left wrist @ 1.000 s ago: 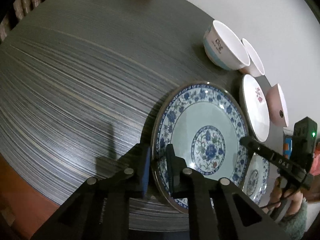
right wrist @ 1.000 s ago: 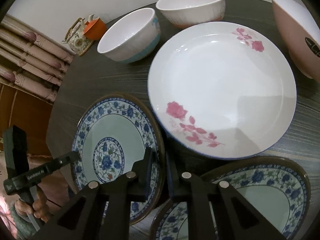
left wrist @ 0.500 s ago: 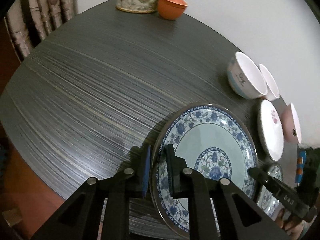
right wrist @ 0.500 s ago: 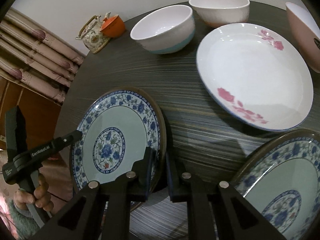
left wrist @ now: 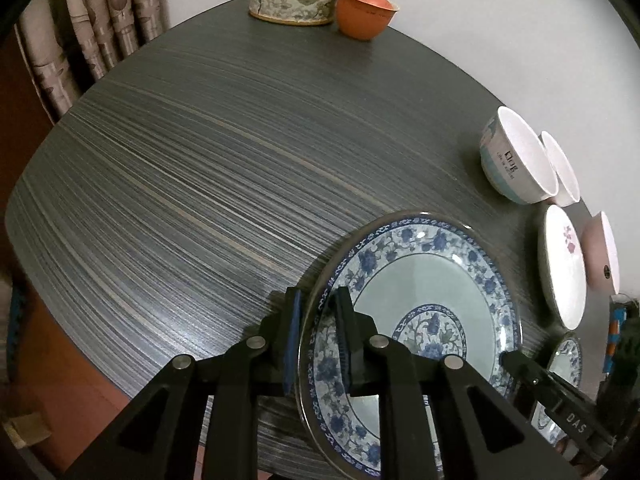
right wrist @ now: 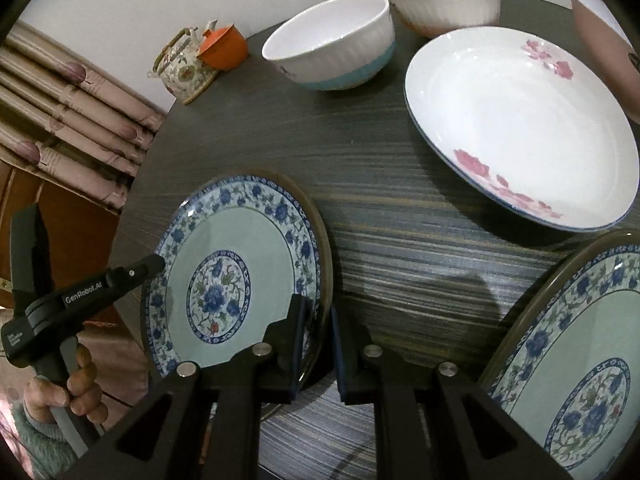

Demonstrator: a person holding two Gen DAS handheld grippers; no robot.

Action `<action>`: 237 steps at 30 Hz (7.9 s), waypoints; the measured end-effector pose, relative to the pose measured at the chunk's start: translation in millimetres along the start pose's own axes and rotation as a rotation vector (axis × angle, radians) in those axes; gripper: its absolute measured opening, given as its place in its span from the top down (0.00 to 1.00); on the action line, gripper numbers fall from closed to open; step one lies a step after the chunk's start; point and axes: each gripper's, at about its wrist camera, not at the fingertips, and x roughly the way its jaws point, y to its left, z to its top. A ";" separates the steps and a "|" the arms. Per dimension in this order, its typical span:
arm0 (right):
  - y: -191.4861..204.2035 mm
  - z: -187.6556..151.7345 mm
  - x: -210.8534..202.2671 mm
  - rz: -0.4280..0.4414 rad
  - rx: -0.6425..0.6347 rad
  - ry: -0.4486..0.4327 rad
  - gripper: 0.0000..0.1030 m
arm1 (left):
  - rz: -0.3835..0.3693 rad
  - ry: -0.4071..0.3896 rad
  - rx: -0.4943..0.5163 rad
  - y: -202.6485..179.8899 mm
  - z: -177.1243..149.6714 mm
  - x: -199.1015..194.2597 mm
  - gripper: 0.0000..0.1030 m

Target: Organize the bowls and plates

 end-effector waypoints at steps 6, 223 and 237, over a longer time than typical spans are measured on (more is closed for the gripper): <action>3.4 0.2 -0.9 -0.010 0.001 -0.006 0.87 | 0.013 0.017 -0.003 -1.2 -0.8 6.2 0.86; -4.3 4.3 -10.6 -0.010 0.032 0.034 0.83 | -0.160 0.007 0.000 1.0 -21.7 1.9 0.67; 0.1 2.2 -9.2 -0.009 0.017 0.032 0.83 | 0.005 -0.054 0.163 -22.0 -29.8 3.8 0.58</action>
